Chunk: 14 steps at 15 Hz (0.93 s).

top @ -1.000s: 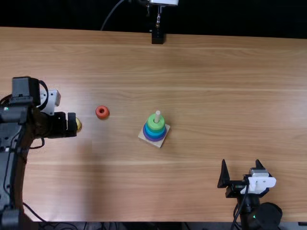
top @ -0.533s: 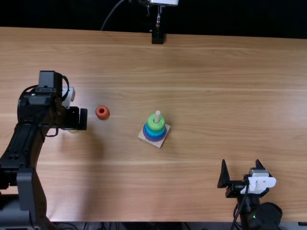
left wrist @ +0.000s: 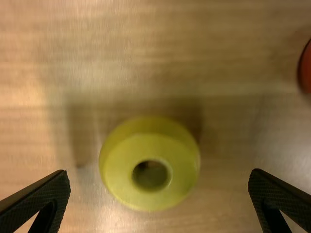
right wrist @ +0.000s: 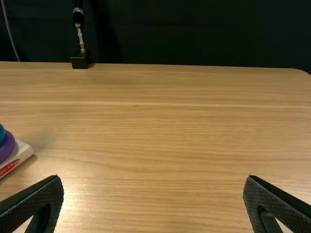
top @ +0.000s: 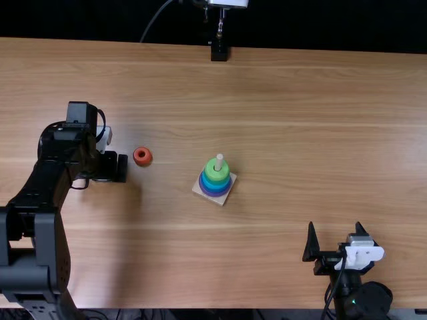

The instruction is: Build the Hanoi tower: stack the rings onto the peg from bottom to top in this color order: purple, dark blue, light blue, dark green, light green, yellow, orange.

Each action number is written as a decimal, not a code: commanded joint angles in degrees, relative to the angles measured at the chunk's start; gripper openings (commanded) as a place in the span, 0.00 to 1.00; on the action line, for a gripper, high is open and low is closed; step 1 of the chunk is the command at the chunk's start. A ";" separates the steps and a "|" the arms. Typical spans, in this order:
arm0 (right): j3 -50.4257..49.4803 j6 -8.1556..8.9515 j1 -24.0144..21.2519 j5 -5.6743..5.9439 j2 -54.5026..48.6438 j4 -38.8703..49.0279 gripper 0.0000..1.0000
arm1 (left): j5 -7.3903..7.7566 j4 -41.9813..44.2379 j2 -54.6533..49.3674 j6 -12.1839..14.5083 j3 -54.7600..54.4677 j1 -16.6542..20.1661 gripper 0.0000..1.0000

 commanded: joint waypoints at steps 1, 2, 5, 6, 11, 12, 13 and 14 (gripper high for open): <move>-3.57 -0.06 -0.78 0.14 -0.73 -4.06 1.00 | 0.02 1.09 1.22 0.91 2.05 -0.65 1.00; -3.57 -0.06 -0.78 0.14 -0.73 -4.06 1.00 | 0.02 1.51 1.75 0.91 1.87 -0.91 1.00; -3.57 -0.06 -0.78 0.25 -0.73 -4.06 1.00 | 0.13 1.51 1.92 0.91 1.61 -1.00 1.00; -3.57 -0.16 -0.78 0.14 -0.73 -4.06 1.00 | 0.13 1.51 1.92 0.91 1.52 -1.00 1.00; -3.57 -0.06 -0.78 0.14 -0.73 -4.06 1.00 | -0.19 2.46 2.01 0.91 1.34 -1.00 0.61; -3.57 -0.06 -0.78 0.25 -0.73 -4.06 1.00 | -0.40 2.88 1.92 0.91 1.34 -1.00 0.48; -3.57 -0.06 -0.78 0.14 -0.73 -4.06 1.00 | -0.61 2.77 2.01 0.91 1.17 -1.00 0.44; -3.57 -0.06 -0.78 0.14 -0.73 -4.06 1.00 | -0.61 2.77 2.01 0.91 0.55 -0.91 0.44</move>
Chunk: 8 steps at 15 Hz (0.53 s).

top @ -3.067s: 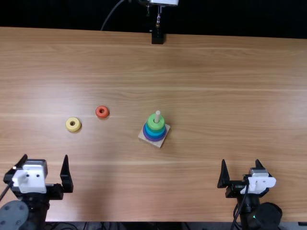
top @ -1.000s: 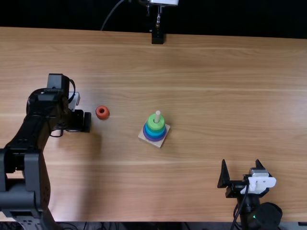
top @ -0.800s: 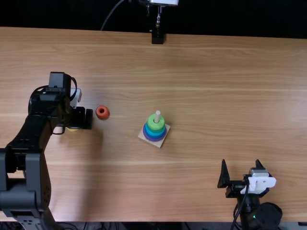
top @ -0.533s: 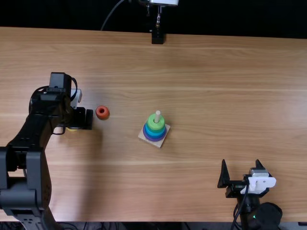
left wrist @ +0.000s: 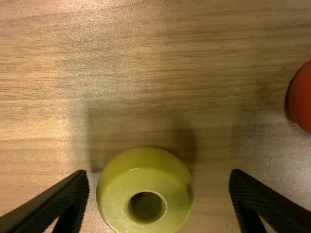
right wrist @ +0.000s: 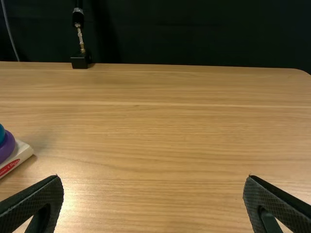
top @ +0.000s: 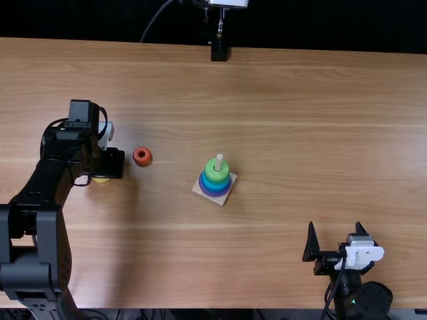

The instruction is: Build the Hanoi tower: stack the rings onto the peg from bottom to top in this color order: purple, dark blue, light blue, dark green, light green, yellow, orange.

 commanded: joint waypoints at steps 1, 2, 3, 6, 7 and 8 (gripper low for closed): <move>-3.57 -0.03 -0.78 0.12 -0.73 -4.08 1.00 | -0.52 -0.04 1.31 0.87 0.05 -0.54 0.43; -3.57 -0.14 -0.78 0.23 -0.73 -4.08 1.00 | -0.52 -0.15 1.31 0.87 -0.04 -0.45 0.43; -3.57 -0.14 -0.78 0.12 -0.73 -4.08 1.00 | -0.52 -0.46 1.31 0.87 -0.04 -0.28 0.44; -3.57 -0.03 -0.78 0.12 -0.73 -4.08 1.00 | -0.62 -0.68 1.22 0.87 -0.74 -0.01 0.43; -3.57 -0.03 -0.78 0.12 -0.73 -4.08 1.00 | -0.62 -0.78 1.22 0.87 -0.92 -0.01 0.43; -3.57 -0.03 -0.78 0.12 -0.73 -4.08 1.00 | -0.62 -0.89 1.22 0.87 -1.18 0.07 0.41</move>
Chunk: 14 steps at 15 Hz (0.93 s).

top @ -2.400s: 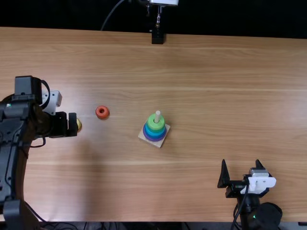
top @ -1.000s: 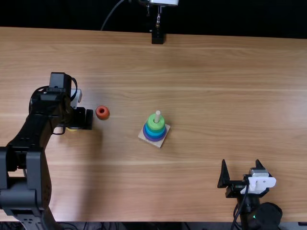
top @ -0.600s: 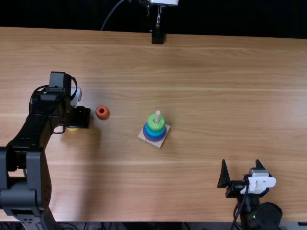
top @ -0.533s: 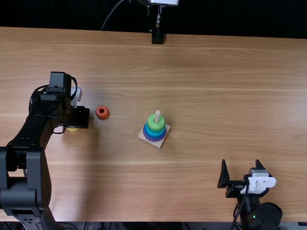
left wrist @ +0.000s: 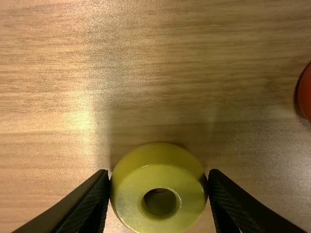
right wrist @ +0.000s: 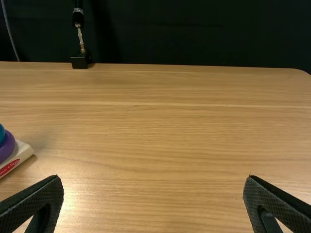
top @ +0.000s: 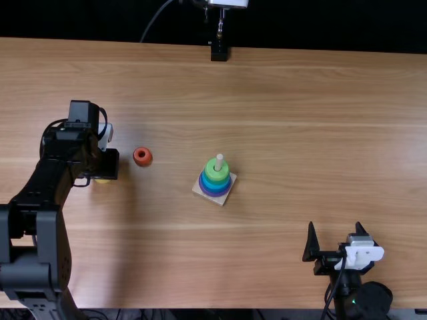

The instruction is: Build the Hanoi tower: stack the rings onto the peg from bottom to top in this color order: purple, dark blue, light blue, dark green, light green, yellow, orange.

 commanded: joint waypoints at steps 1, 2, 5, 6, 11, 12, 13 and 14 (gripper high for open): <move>-3.57 -0.06 -0.75 0.10 -0.73 -4.04 1.00 | -0.07 -0.19 1.14 0.68 -1.82 0.03 0.34; -3.57 -0.16 -0.75 0.21 -0.73 -4.04 1.00 | -0.07 -0.19 0.87 0.57 -2.61 0.03 0.15; -3.57 -0.06 -0.75 0.10 -0.73 -4.04 1.00 | -2.71 -0.08 -0.71 0.99 -2.35 -0.50 0.00; -3.57 -0.06 -0.75 0.21 -0.73 -4.04 1.00 | -3.77 -0.50 -2.38 0.99 -2.09 -0.58 0.00; -3.57 -0.06 -0.75 0.10 -0.73 -4.04 1.00 | -3.13 -10.95 -6.95 0.78 3.89 -0.85 0.00; -3.57 -0.06 -0.75 0.10 -0.73 -4.04 1.00 | -3.03 -14.21 -7.83 0.78 5.91 -1.46 0.00; -3.57 -0.16 -0.75 0.10 -0.73 -4.04 1.00 | -2.92 -17.38 -8.44 0.78 8.20 -2.52 0.00; -3.57 -0.06 -0.75 0.10 -0.73 -4.04 1.00 | -2.92 -20.33 -8.97 0.68 10.48 -3.57 0.00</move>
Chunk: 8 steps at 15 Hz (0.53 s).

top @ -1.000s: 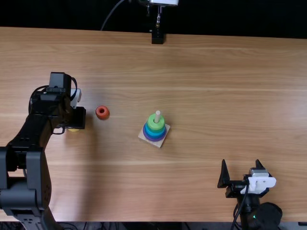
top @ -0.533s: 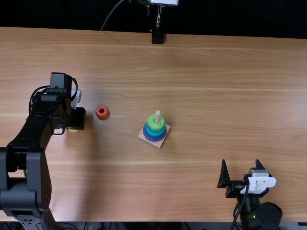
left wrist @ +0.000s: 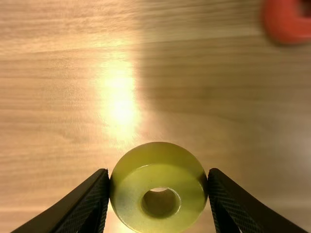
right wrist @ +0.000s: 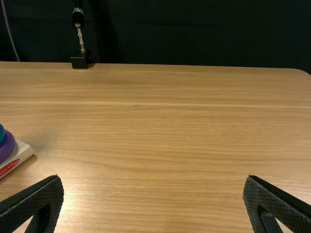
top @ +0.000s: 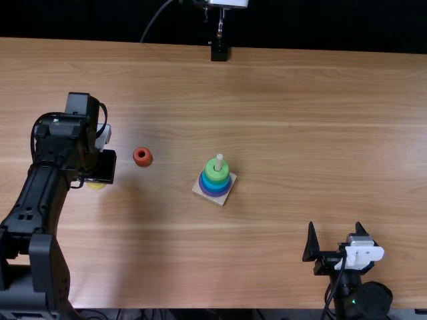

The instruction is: Build the Hanoi tower: stack the rings onto the peg from bottom to top in this color order: purple, dark blue, light blue, dark green, light green, yellow, orange.

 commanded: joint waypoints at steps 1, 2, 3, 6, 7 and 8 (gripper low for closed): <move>-3.57 -0.03 -0.75 0.10 -0.73 -4.04 1.00 | 0.35 -2.38 -2.74 0.52 4.07 -1.81 0.00; -3.57 -0.03 -0.75 0.10 -0.73 -4.04 1.00 | 0.46 -5.02 -3.27 0.21 6.62 -3.30 0.00; -3.57 -0.03 -0.75 0.10 -0.73 -4.04 1.00 | 0.46 -6.91 -3.62 0.10 8.81 -5.15 0.00; -3.57 -0.03 -0.75 0.10 -0.73 -4.04 1.00 | 0.56 -8.60 -4.15 -1.27 14.26 -11.39 0.00; -3.57 -0.14 -0.75 0.10 -0.73 -4.04 1.00 | 0.88 -9.34 -4.06 -3.48 16.28 -13.14 0.00; -3.57 -0.03 -0.75 0.10 -0.73 -4.04 1.00 | 0.88 -9.97 -4.06 -5.49 18.04 -14.99 0.00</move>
